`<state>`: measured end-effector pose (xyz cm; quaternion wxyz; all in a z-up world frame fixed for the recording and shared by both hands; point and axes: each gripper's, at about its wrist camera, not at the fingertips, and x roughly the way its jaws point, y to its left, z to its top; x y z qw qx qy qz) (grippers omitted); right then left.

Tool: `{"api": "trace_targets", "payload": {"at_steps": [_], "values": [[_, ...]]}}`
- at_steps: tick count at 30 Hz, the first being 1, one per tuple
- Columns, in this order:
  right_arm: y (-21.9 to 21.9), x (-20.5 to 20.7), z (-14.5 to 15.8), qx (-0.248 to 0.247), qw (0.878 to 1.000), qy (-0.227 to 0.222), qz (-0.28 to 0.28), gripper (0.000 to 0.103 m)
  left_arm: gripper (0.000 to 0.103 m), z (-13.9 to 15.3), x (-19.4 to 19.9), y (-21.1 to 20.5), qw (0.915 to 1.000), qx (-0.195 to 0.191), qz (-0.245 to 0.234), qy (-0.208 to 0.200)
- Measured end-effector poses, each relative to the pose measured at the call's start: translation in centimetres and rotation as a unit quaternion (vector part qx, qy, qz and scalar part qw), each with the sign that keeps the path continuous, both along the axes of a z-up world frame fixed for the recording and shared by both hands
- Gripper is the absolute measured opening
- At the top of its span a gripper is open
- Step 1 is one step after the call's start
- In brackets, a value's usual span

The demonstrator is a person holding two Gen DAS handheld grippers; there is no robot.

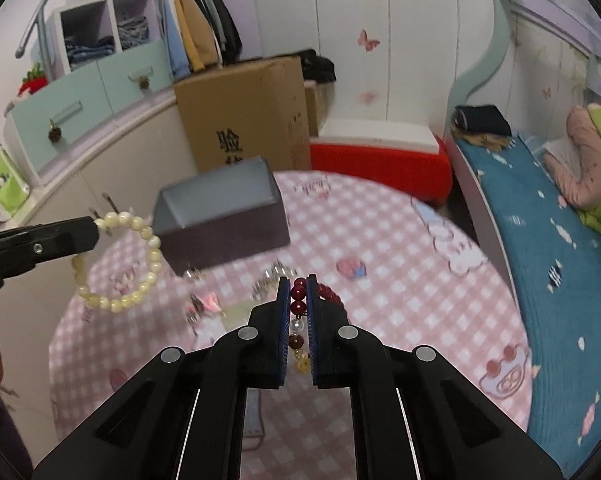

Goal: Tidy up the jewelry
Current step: 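Lift the cream bracelet with the left tool while the right tool grasps the red bracelet, then lower both bracelets into the grey tin and open both tools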

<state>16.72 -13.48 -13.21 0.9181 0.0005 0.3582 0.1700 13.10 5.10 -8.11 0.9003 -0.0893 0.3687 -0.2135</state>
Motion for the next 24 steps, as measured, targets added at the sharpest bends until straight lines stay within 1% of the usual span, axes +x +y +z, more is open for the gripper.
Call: {"api": "trace_targets", "payload": {"at_steps": [2, 5, 8, 10, 12, 15, 18, 22, 24], "values": [[0.1, 0.6, 1.2, 0.008, 1.0, -0.008, 0.004, 0.008, 0.008, 0.7, 0.6, 0.2, 1.0, 0.001, 0.001, -0.005], [1.2, 2.3, 3.1, 0.023, 0.999, -0.021, 0.014, 0.008, 0.008, 1.8, 1.9, 0.7, 0.9997, 0.012, 0.012, -0.019], [2.6, 3.9, 4.6, 0.03, 0.999, -0.032, 0.025, 0.008, 0.008, 2.5, 3.9, 1.5, 0.9993, 0.014, 0.027, -0.019], [3.6, 5.1, 5.5, 0.035, 0.998, -0.035, 0.031, 0.008, 0.008, 2.3, 5.4, 2.1, 0.9991, 0.017, 0.037, -0.015], [4.8, 7.0, 5.9, 0.042, 0.998, -0.031, 0.035, 0.008, 0.008, 1.4, 7.4, 2.8, 0.9987, 0.02, 0.048, 0.003], [6.5, 9.7, 5.1, 0.05, 0.998, -0.01, 0.042, 0.008, 0.008, -0.3, 9.4, 3.3, 0.9974, 0.028, 0.058, 0.033], [8.4, 11.9, 3.4, 0.044, 0.998, 0.016, 0.049, 0.008, 0.008, -2.8, 11.5, 3.2, 0.9948, 0.049, 0.063, 0.063], [9.8, 14.1, 0.8, 0.039, 0.997, 0.049, 0.049, 0.008, 0.008, -5.2, 12.5, 3.0, 0.993, 0.056, 0.059, 0.085], [10.2, 14.5, -0.4, 0.036, 0.996, 0.06, 0.047, 0.008, 0.008, -6.3, 12.9, 2.9, 0.9917, 0.06, 0.061, 0.096]]}}
